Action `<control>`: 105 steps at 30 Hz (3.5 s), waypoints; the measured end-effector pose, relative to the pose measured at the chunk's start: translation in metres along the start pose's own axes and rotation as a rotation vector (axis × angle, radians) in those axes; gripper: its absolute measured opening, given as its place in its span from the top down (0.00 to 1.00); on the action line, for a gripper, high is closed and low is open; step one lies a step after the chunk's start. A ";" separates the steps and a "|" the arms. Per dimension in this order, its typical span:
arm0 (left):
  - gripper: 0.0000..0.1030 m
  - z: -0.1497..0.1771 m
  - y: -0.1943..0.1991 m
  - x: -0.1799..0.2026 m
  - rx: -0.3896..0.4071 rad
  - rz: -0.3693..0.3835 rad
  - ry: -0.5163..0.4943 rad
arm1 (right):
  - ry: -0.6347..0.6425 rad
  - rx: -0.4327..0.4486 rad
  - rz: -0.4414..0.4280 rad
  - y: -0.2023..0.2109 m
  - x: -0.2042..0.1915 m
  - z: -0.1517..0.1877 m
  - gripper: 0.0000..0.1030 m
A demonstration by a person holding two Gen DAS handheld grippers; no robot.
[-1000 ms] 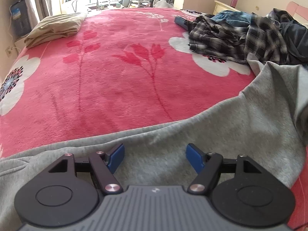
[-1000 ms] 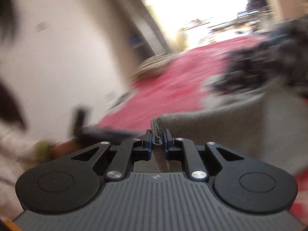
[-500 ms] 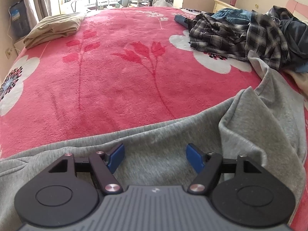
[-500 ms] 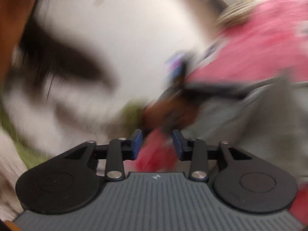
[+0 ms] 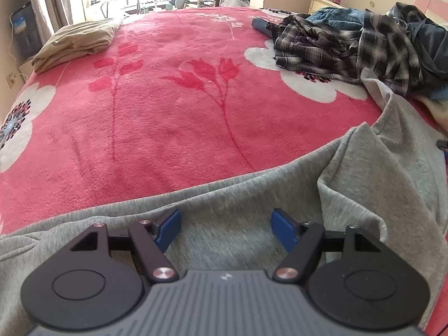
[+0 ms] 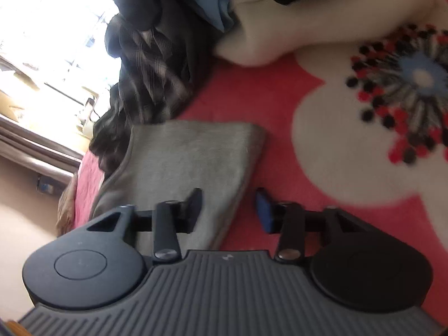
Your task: Fold clothes
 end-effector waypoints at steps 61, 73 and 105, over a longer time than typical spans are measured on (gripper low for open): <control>0.27 0.000 0.003 -0.013 -0.021 0.041 0.048 | 0.696 0.118 0.050 -0.067 -0.108 -0.058 0.82; 0.27 -0.001 0.004 -0.015 -0.016 0.040 0.028 | 0.581 0.108 0.285 0.012 -0.004 -0.065 0.78; 0.27 0.011 0.051 -0.064 0.055 0.008 0.255 | 1.014 -0.753 -0.218 0.039 -0.227 0.340 0.47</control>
Point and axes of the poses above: each gripper's, at about its wrist camera, not at the fingertips, and y roughly against the way its jaws point, x to its right, z to its underside, the point moved 9 cm from there along -y, roughly the way its jaws point, and after that the axes turned 3 degrees about -x, right-handed, at the moved point
